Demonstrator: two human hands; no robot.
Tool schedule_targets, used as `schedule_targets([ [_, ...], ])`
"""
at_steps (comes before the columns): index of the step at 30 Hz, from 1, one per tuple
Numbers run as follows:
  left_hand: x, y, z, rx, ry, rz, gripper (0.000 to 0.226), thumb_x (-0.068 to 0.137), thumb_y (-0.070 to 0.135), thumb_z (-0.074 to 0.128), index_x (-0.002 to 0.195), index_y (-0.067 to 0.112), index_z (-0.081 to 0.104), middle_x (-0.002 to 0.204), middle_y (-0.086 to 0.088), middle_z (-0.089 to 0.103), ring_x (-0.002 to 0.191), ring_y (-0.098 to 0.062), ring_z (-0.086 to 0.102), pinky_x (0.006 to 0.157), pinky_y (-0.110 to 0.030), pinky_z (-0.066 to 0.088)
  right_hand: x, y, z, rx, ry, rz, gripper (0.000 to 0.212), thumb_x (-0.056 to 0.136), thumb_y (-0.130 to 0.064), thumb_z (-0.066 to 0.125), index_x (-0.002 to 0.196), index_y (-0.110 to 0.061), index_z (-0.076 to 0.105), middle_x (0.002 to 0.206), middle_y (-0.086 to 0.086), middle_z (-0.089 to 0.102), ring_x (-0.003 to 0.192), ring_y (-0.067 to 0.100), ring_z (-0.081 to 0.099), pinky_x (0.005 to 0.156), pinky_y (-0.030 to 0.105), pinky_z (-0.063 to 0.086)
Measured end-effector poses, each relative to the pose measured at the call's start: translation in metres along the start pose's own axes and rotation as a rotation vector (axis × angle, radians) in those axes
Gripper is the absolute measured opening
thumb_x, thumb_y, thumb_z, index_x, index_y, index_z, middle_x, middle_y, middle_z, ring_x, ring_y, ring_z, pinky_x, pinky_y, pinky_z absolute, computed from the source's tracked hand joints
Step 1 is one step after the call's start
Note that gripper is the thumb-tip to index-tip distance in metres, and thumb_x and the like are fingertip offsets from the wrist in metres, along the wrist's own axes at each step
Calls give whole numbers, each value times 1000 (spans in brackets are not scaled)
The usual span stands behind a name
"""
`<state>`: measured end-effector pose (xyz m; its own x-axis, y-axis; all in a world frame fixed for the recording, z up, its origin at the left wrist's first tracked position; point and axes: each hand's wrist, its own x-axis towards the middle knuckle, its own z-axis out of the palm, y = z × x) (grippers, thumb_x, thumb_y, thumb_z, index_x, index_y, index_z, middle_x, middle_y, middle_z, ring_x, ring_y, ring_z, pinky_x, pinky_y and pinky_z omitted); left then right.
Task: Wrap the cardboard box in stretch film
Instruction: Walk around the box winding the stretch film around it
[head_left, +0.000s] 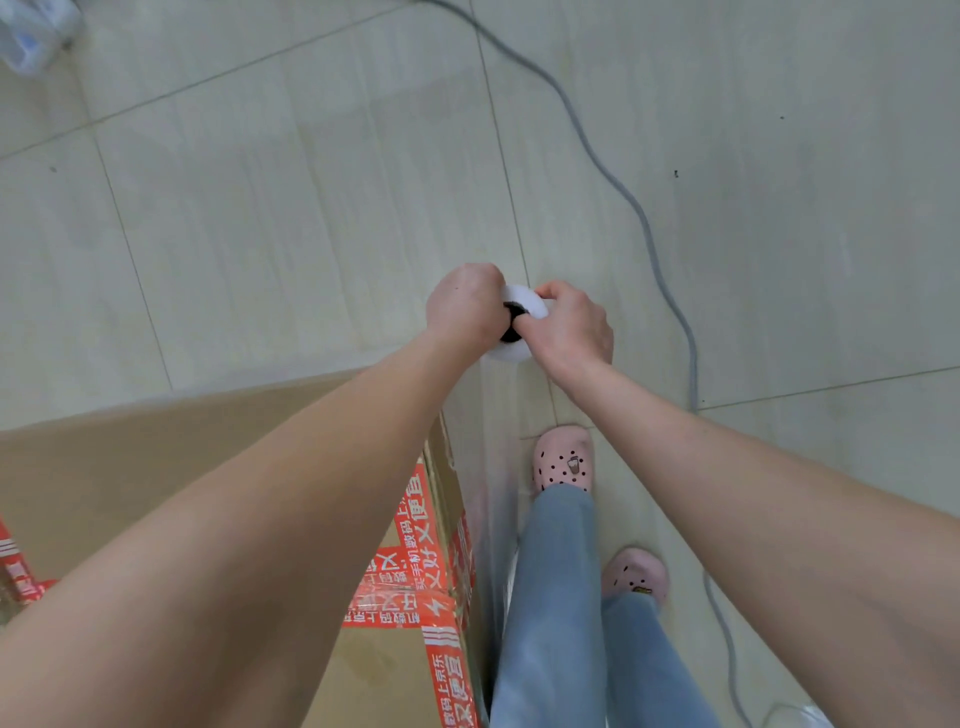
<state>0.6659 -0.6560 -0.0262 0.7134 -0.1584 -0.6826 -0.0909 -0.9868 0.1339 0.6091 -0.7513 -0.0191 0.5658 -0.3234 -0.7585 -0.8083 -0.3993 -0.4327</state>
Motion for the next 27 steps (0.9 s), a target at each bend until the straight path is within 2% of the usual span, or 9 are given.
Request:
schedule_targets([
  [2,3,-13,-3,-71,13,-60,21,78,10,54,62,13,41,61,-1,42,68,-27,48,54,-28,31,1,-10,6,21,-34,33,39,83,-29,59,121,-23,55,105,-1,63,94,23,58,73,26,38],
  [5,4,-27,-4,-149,25,-114,16,75,11,55,63,11,45,58,-3,42,65,-28,46,49,-26,30,-3,-22,19,163,-98,143,39,78,-26,62,116,-22,54,111,2,60,92,25,63,80,35,53],
  [7,4,-33,-4,-180,22,-132,16,75,10,55,62,10,45,57,-4,43,65,-29,47,52,-28,33,-3,-26,23,195,-101,146,36,78,-21,61,113,-20,55,112,5,60,91,27,63,80,39,56],
  [9,4,-38,-4,-210,20,-159,22,76,9,55,58,11,42,56,-4,42,65,-29,47,54,-29,33,2,-30,23,121,-111,99,30,81,-18,58,110,-17,57,104,5,60,83,26,60,69,33,53],
  [11,4,-42,-6,-255,17,-209,25,76,10,56,56,10,41,56,-5,43,65,-29,47,55,-29,34,7,-35,21,40,-120,51,31,83,-18,58,114,-16,58,100,4,57,80,24,51,62,25,41],
  [13,4,-46,-10,-312,12,-261,20,76,11,57,59,8,47,60,-7,49,65,-31,53,54,-32,39,10,-41,22,2,-130,13,39,85,-19,58,123,-19,56,107,4,59,83,22,47,68,24,36],
  [17,5,-58,-17,-441,26,-343,17,75,17,59,74,0,61,77,-18,67,73,-33,69,64,-41,56,13,-57,29,-34,-117,-44,46,84,-23,59,129,-27,52,121,4,60,103,25,56,73,23,35],
  [23,6,-84,-35,-551,-72,-450,19,82,17,57,69,3,54,69,-16,65,63,-31,68,65,-34,55,18,-84,39,-12,-120,-84,52,82,-32,65,131,-24,49,120,2,62,112,23,57,84,26,39],
  [27,12,-84,-40,-530,-70,-401,16,83,17,56,88,2,58,91,-17,67,81,-33,68,75,-40,56,15,-91,41,136,-177,24,67,82,-36,65,140,-18,38,135,3,50,122,24,50,91,25,37],
])
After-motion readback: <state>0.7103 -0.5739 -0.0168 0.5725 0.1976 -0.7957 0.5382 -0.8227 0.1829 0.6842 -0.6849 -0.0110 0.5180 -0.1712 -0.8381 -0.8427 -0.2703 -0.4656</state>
